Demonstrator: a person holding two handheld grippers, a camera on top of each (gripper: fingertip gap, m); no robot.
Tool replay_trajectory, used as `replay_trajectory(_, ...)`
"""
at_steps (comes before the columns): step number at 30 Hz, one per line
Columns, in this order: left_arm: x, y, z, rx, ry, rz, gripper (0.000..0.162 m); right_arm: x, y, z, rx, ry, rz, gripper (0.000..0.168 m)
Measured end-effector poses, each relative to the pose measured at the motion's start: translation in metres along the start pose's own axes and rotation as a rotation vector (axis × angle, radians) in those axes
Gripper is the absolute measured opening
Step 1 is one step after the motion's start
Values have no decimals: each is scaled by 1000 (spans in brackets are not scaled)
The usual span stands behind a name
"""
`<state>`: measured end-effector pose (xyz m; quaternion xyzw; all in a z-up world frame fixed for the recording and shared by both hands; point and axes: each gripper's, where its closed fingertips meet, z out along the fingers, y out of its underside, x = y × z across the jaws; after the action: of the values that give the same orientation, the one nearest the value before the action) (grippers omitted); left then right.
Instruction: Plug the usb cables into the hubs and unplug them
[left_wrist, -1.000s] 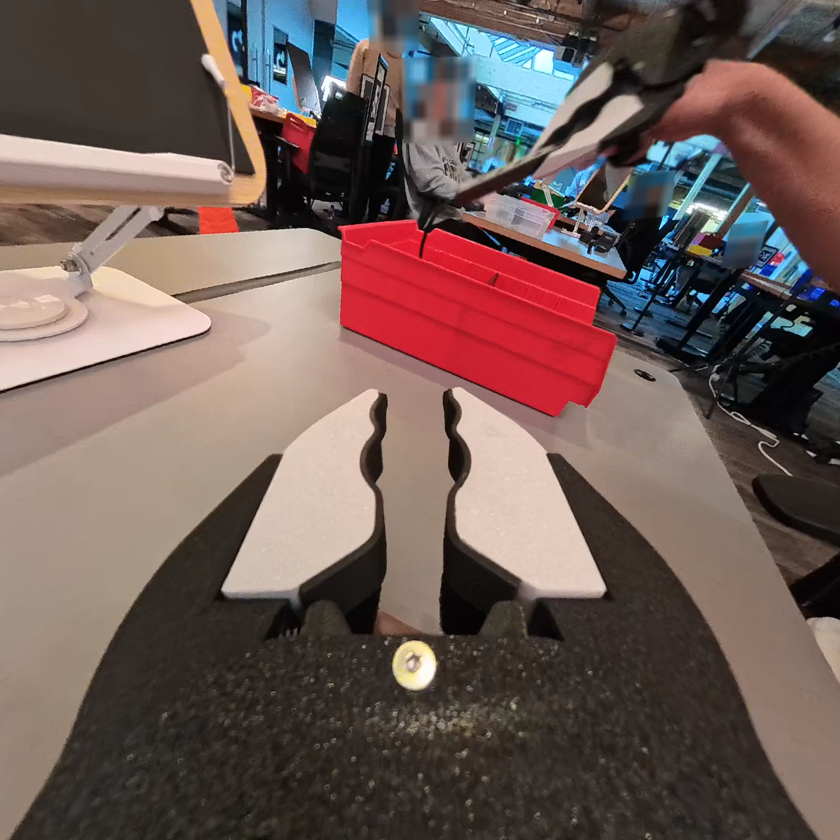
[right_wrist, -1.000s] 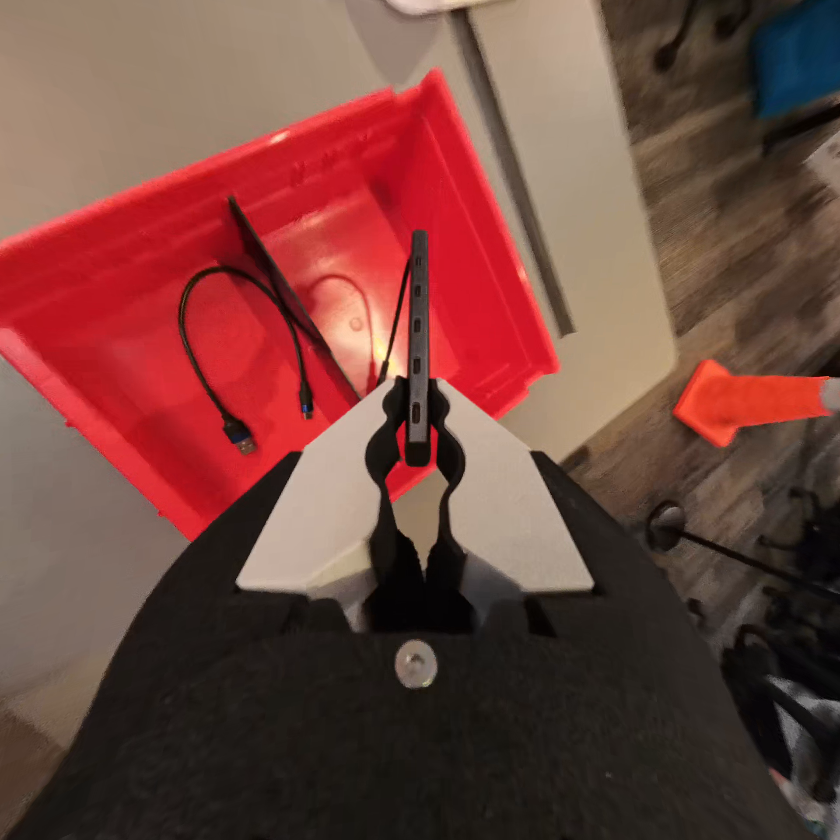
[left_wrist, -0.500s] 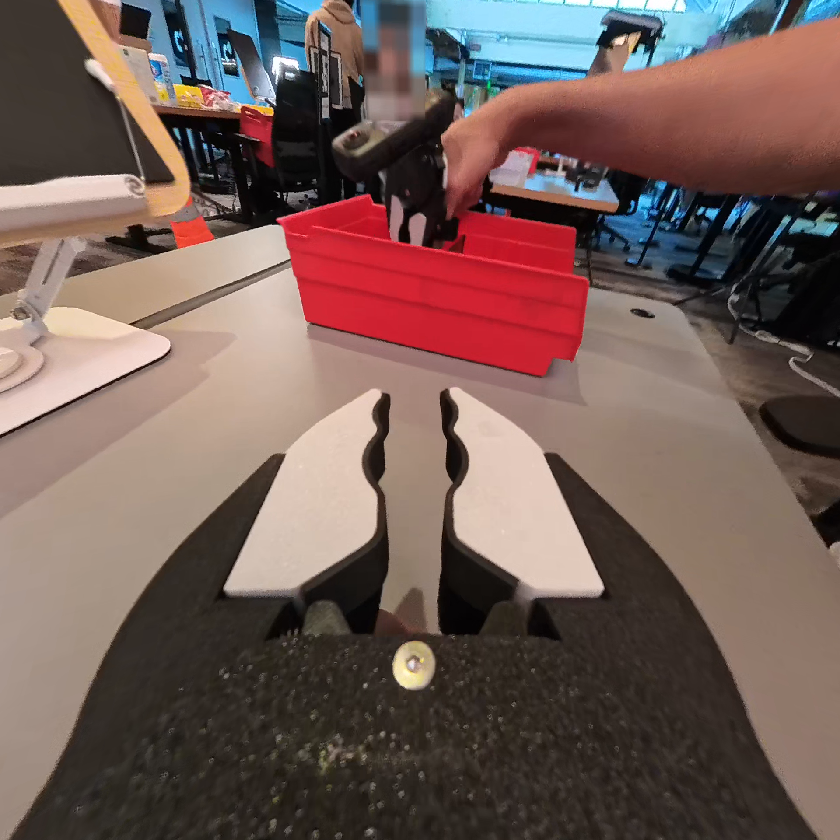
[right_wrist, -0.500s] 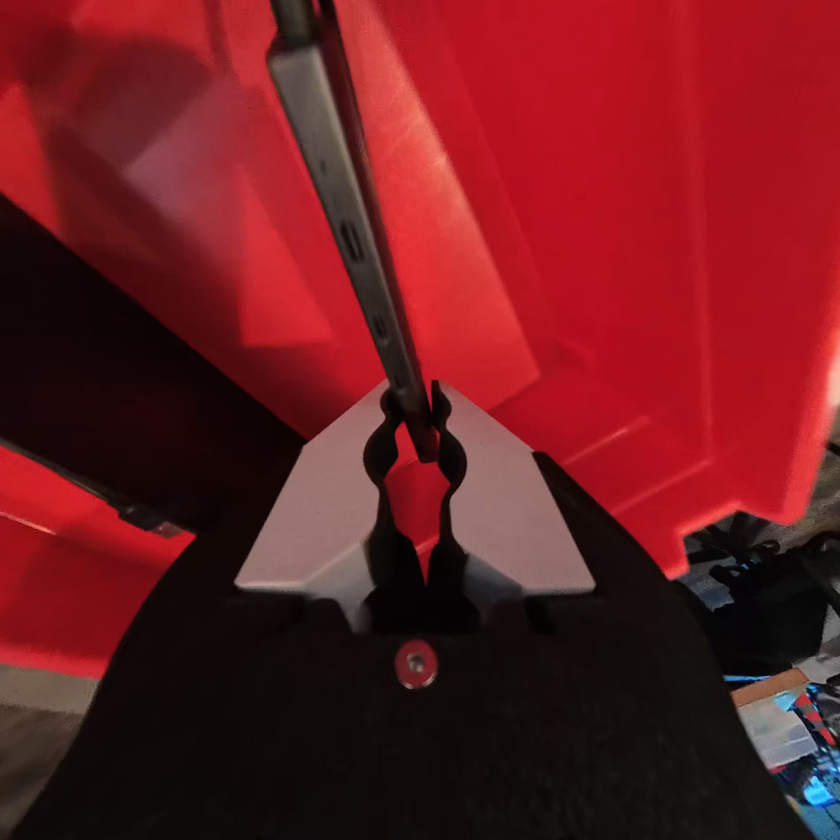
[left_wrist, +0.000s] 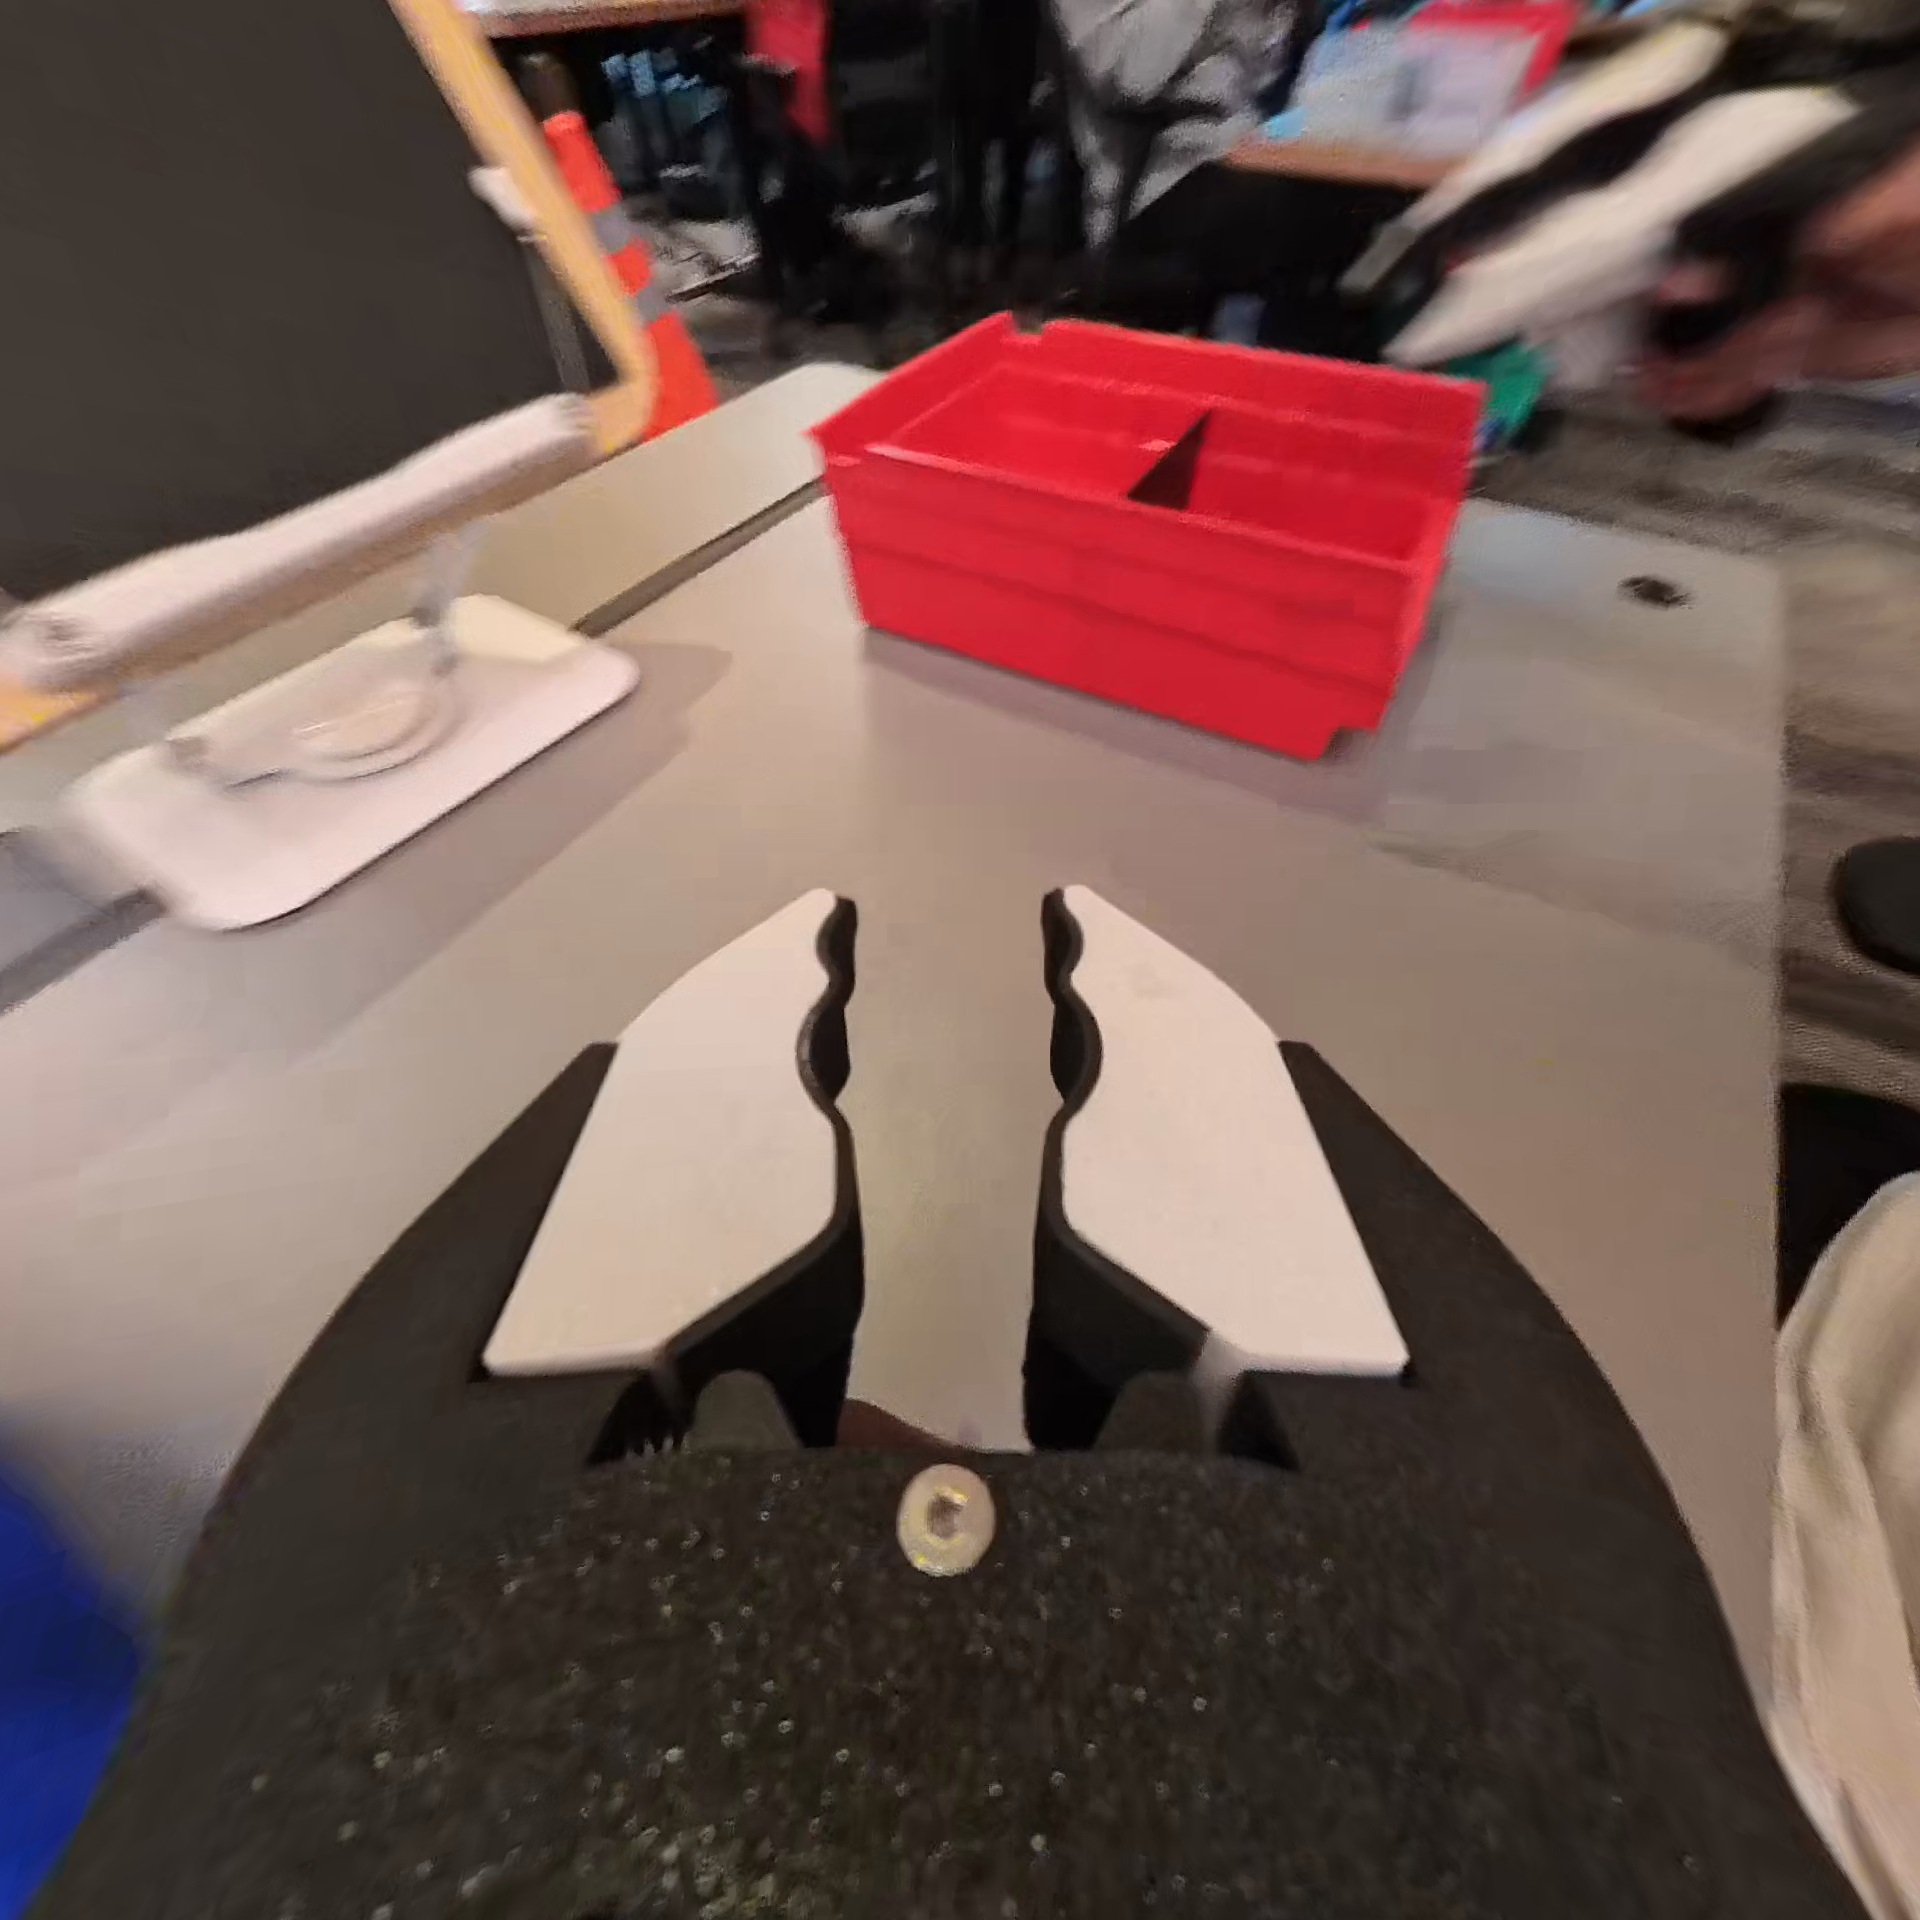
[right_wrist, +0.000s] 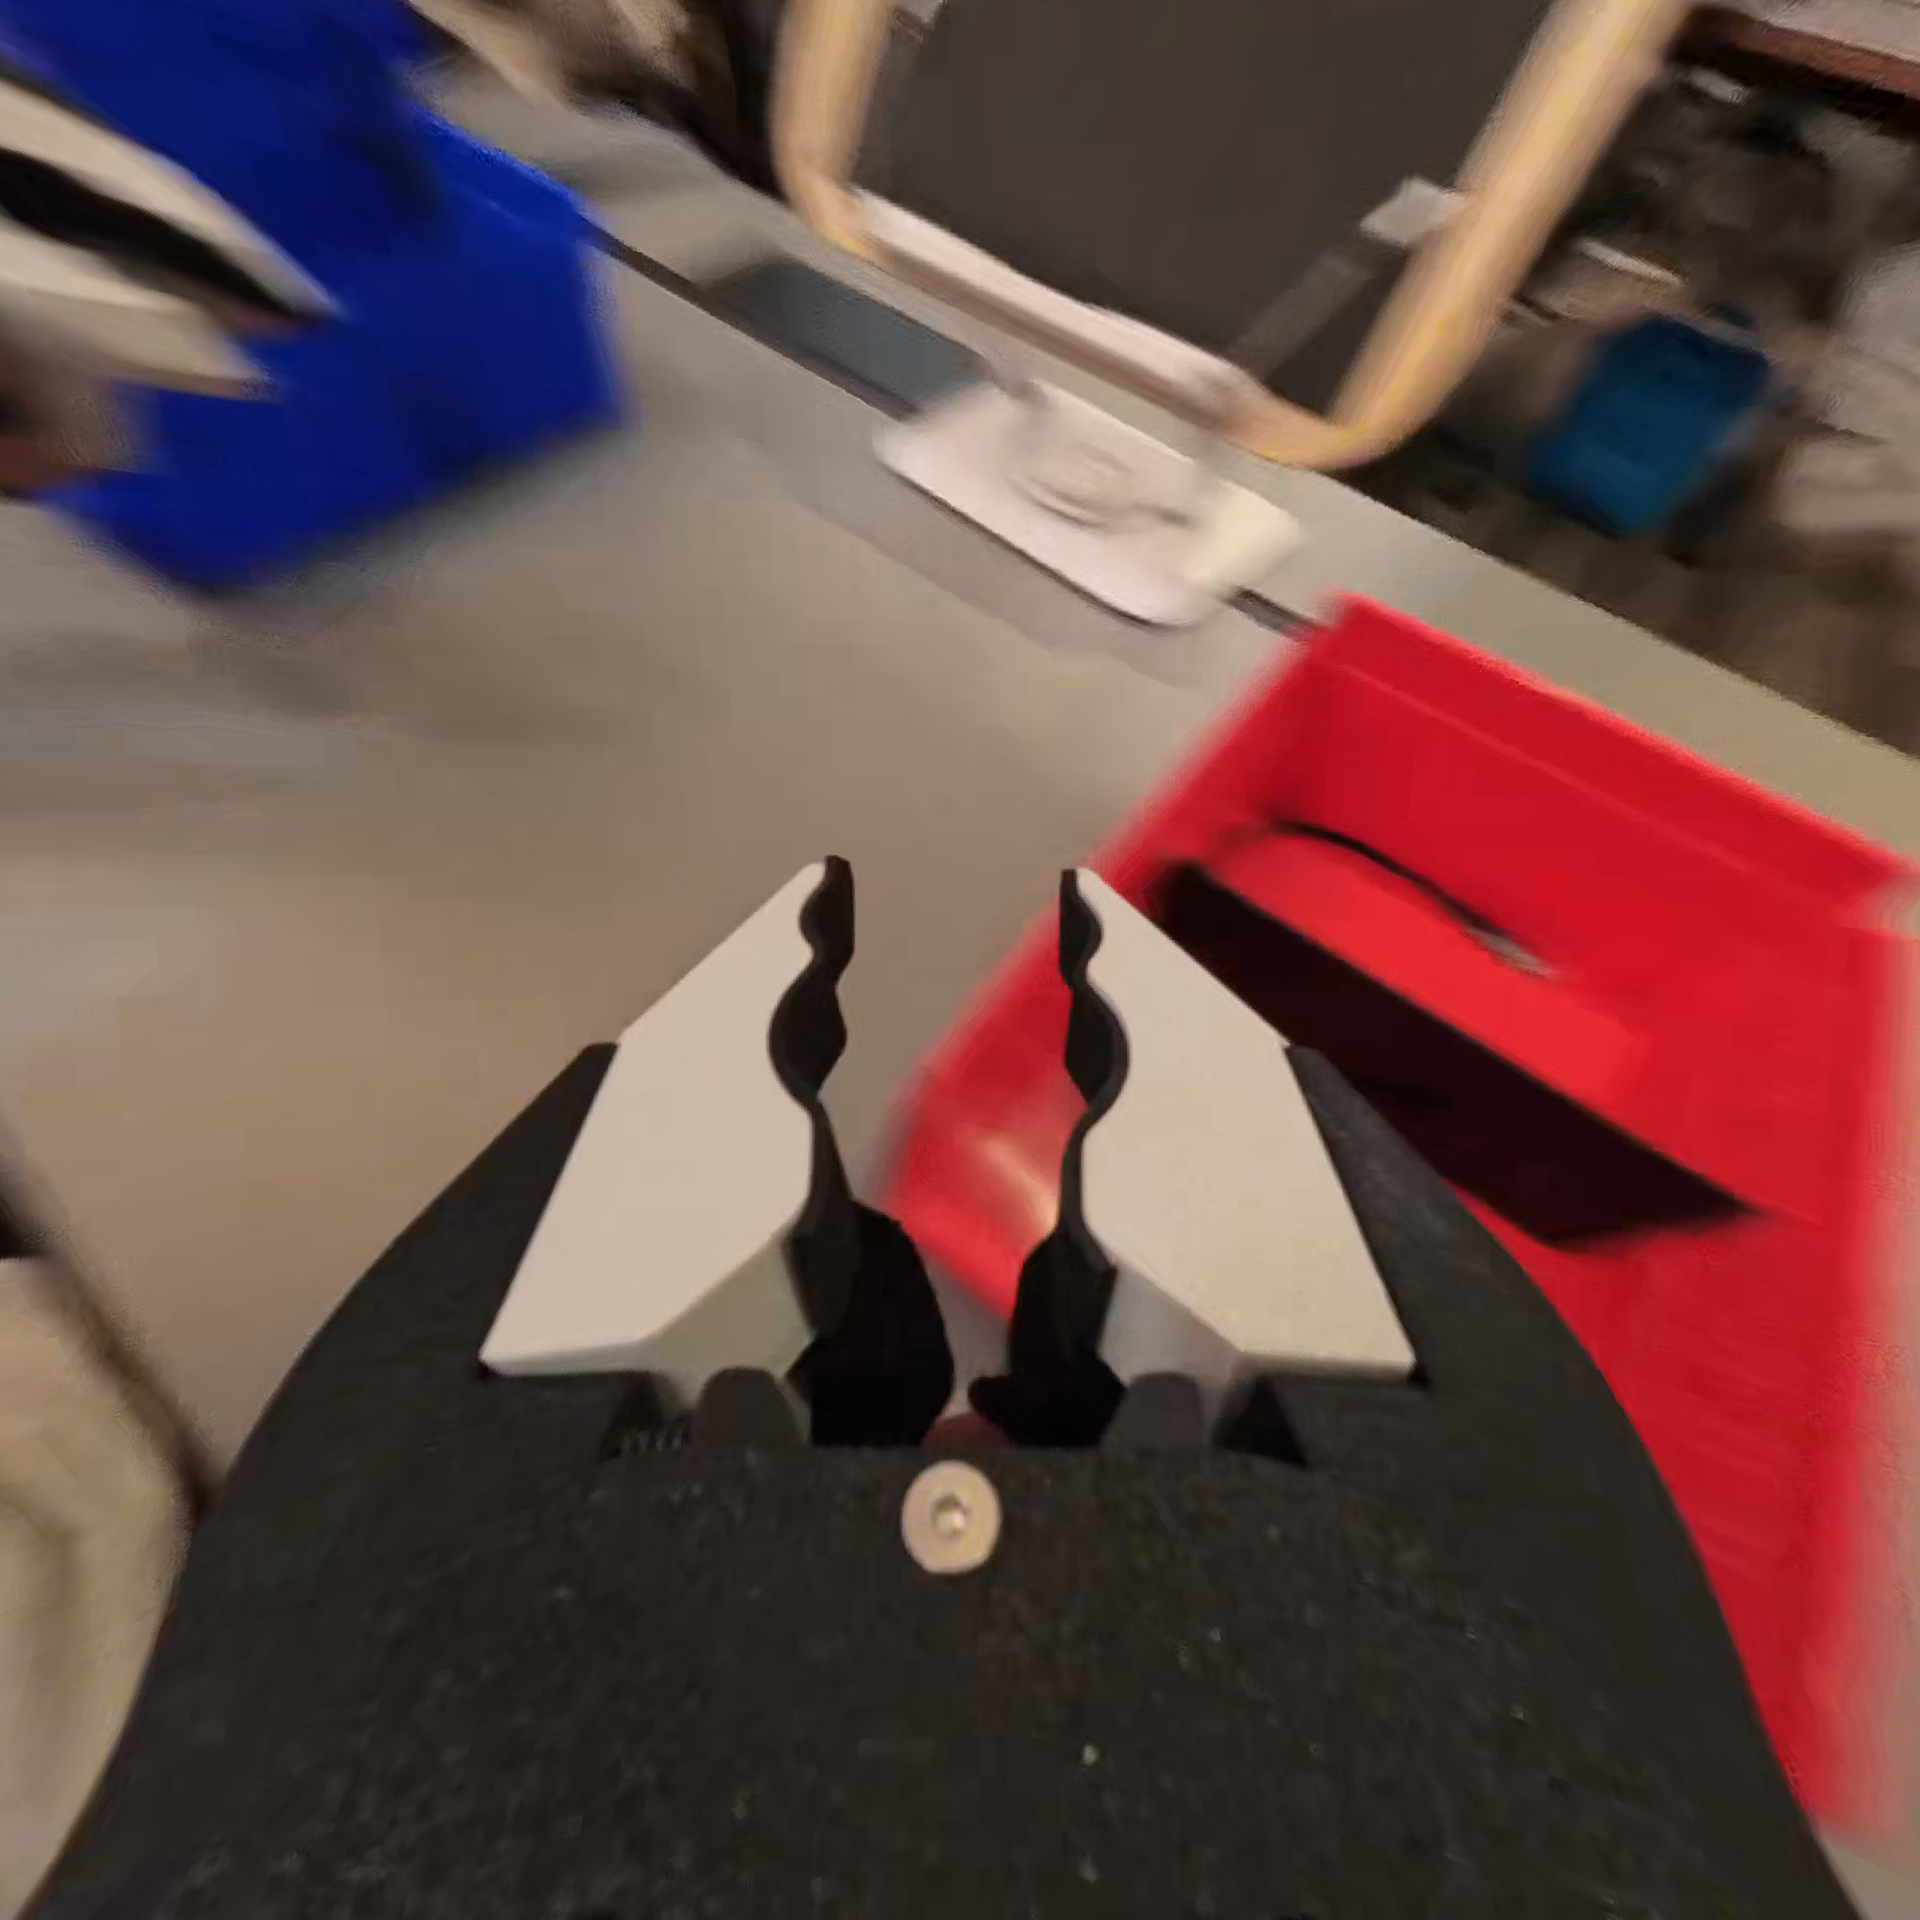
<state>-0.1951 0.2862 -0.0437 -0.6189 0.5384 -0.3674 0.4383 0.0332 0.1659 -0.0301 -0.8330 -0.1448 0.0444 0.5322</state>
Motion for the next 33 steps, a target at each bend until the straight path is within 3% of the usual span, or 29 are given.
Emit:
replay_trajectory(4,-94,4,-85,-97,-230,-39,29,-130,13,9,178,-427,166,35)
replay_trajectory(7,-177,35,-117,-310,-378,-37,36,-178,33,28,181,-560,191,36)
replay_trajectory(10,-226,62,-110,-472,-405,-51,44,-203,39,41,141,-633,171,40)
replay_trajectory(18,-280,117,-85,-775,-469,-34,48,-217,40,51,124,-692,129,40)
replay_trajectory(19,-279,121,-82,-765,-456,-53,47,-218,42,51,122,-700,136,40)
replay_trajectory(21,-274,123,-76,-723,-422,-63,26,-217,48,52,107,-709,160,39)
replay_trajectory(22,-273,122,-77,-716,-429,-30,26,-215,51,52,97,-708,168,39)
replay_trajectory(25,-273,96,-91,-635,-551,118,25,-205,51,53,108,-668,176,39)
replay_trajectory(28,-256,34,-113,-479,-748,369,25,-187,37,54,170,-593,213,39)
replay_trajectory(33,-163,-78,-124,-223,-1016,859,24,-151,-11,57,302,-375,194,41)
